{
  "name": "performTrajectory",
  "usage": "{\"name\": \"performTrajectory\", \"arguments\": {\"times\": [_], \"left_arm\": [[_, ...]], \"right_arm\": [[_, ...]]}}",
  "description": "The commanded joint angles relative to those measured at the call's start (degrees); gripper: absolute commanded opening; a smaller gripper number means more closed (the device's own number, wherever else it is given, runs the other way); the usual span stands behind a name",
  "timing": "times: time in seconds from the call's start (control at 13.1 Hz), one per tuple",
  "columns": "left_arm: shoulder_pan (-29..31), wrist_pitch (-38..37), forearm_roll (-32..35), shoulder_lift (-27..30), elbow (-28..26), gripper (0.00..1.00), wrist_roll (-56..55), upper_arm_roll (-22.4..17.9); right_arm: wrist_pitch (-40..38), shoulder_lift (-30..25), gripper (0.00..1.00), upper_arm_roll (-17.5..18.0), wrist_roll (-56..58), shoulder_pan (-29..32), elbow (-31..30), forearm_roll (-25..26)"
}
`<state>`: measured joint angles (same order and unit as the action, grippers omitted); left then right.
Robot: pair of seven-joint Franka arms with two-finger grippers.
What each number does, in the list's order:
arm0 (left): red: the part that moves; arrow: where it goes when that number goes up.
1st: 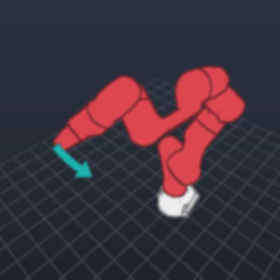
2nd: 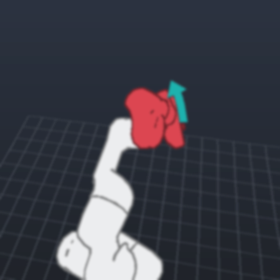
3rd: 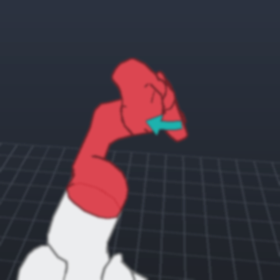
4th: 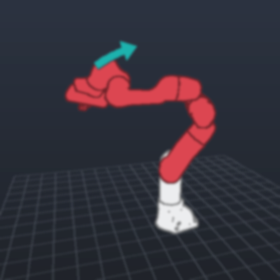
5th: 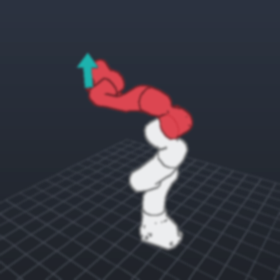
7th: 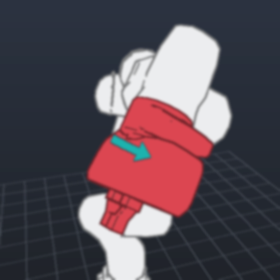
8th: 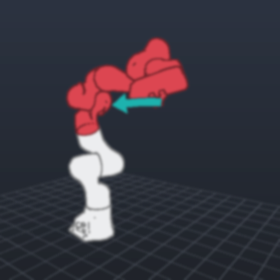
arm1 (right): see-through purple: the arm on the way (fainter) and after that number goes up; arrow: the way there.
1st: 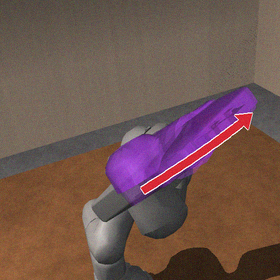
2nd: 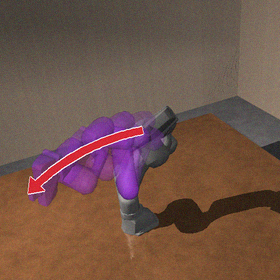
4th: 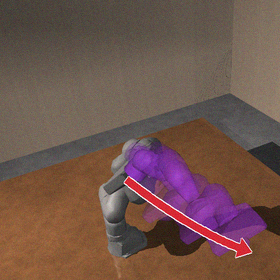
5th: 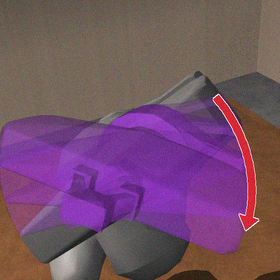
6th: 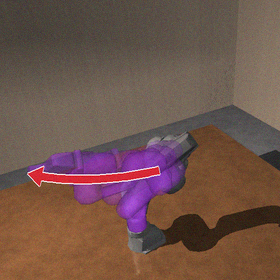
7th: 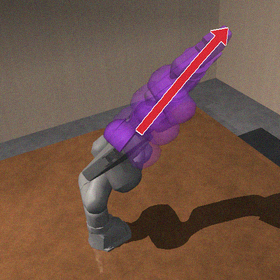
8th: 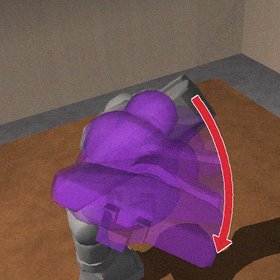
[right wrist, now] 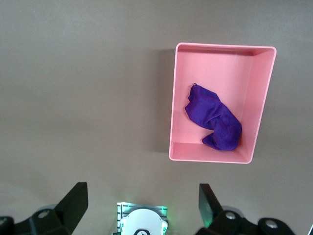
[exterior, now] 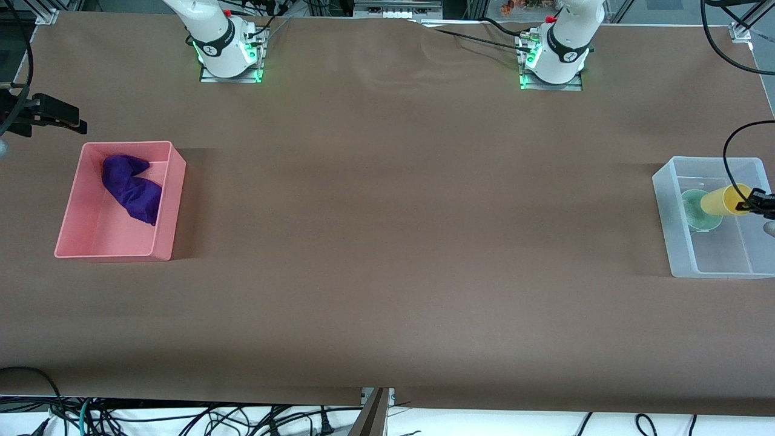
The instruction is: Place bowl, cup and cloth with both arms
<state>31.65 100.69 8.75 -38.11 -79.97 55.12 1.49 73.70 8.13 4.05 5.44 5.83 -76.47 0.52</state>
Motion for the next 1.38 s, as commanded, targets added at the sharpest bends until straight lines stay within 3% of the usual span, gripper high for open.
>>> {"name": "performTrajectory", "arguments": {"times": [0.0,0.08,0.15,0.23,0.31,0.53,0.84,1.3], "left_arm": [[0.4,2.6,1.6,0.1,-2.4,0.0,1.7,0.7],[0.3,2.8,1.6,0.1,-2.4,0.0,1.7,0.7],[0.3,3.1,1.6,0.0,-2.4,0.46,1.7,0.7],[0.3,3.1,1.6,0.1,-2.2,0.78,1.7,0.7],[0.1,2.9,1.7,0.7,-2.0,0.97,1.8,0.8],[-0.1,0.9,1.6,2.6,-1.6,1.0,2.2,1.6],[-2.1,-5.2,1.4,10.7,-1.5,1.0,-1.6,6.6],[-2.5,-15.6,1.7,18.5,-1.5,1.0,-32.2,26.0]], "right_arm": [[-0.7,0.2,1.0,0.3,-0.8,0.0,0.7,-1.0],[-0.7,0.2,1.0,0.4,-0.8,0.0,0.7,-1.0],[-0.7,0.1,1.0,0.4,-0.8,0.0,0.7,-1.0],[-0.8,0.2,1.0,0.4,-0.8,0.0,0.7,-1.0],[-0.9,0.2,1.0,0.4,-0.8,0.0,0.7,-1.0],[-0.8,0.2,1.0,0.4,-0.8,0.0,0.7,-1.0],[-0.7,0.2,1.0,0.4,-0.8,0.0,0.7,-1.0],[-0.7,0.2,1.0,0.2,-0.7,0.1,0.7,-1.1]]}}
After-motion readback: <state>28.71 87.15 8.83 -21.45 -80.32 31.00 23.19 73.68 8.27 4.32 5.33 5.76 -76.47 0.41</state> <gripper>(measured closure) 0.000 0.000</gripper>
